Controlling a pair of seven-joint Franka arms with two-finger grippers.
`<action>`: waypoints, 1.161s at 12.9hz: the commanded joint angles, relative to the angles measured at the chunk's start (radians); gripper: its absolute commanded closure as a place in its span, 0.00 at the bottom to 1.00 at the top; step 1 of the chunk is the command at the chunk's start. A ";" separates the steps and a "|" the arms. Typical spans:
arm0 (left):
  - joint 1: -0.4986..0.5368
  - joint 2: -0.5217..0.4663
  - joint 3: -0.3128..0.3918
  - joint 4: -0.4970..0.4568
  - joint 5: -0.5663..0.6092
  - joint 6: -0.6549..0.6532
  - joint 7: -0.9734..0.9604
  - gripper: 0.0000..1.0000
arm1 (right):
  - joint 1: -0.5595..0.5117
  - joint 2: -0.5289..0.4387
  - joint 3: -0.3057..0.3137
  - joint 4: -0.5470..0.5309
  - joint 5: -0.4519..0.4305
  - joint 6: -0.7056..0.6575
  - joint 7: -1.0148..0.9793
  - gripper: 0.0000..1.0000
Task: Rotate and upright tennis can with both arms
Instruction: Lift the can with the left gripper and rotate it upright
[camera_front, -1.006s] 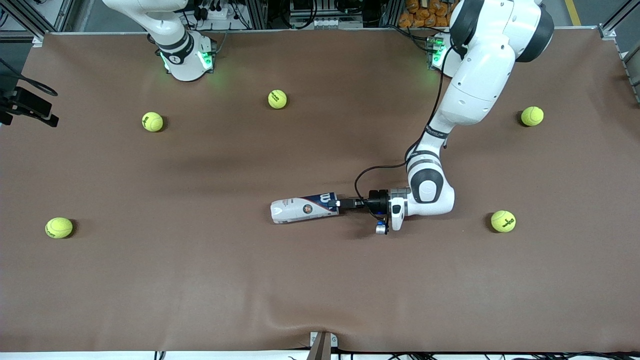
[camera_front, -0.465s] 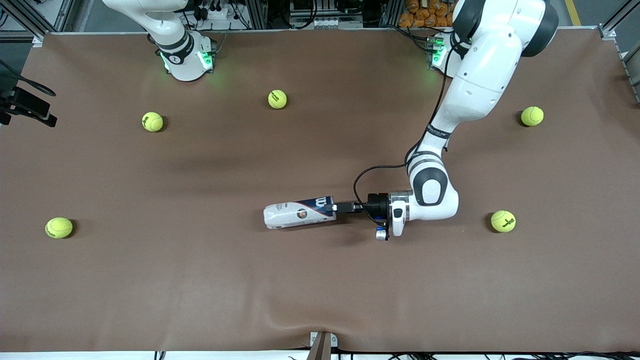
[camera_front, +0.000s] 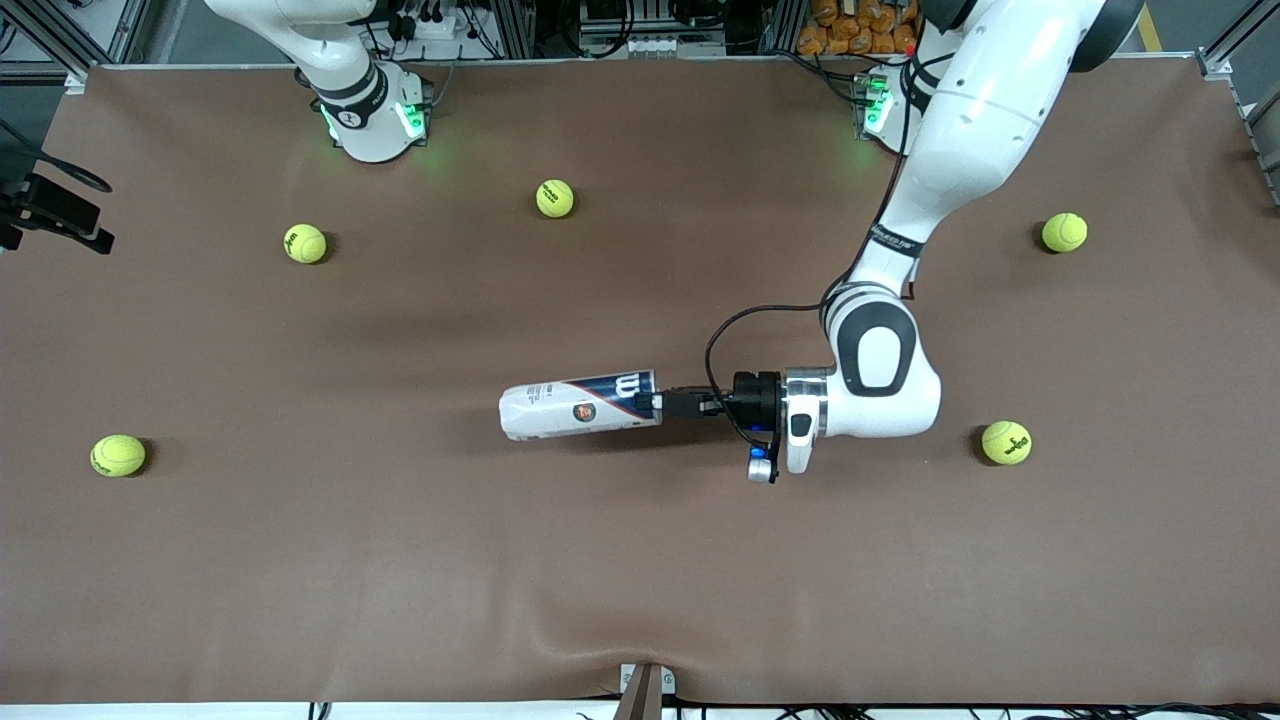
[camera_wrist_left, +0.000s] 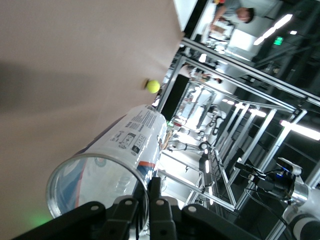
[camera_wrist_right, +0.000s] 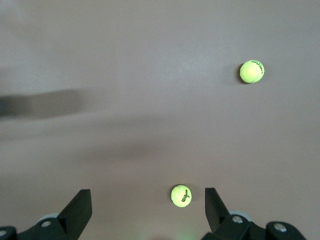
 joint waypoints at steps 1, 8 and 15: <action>-0.012 -0.027 0.002 0.045 0.093 0.012 -0.164 1.00 | -0.015 -0.002 0.010 0.005 0.015 -0.004 -0.005 0.00; -0.049 -0.026 0.014 0.117 0.372 0.062 -0.324 1.00 | -0.010 -0.001 0.011 0.005 0.015 -0.004 -0.007 0.00; -0.147 -0.036 0.025 0.246 0.857 0.067 -0.754 1.00 | -0.010 0.001 0.011 0.005 0.015 -0.004 -0.007 0.00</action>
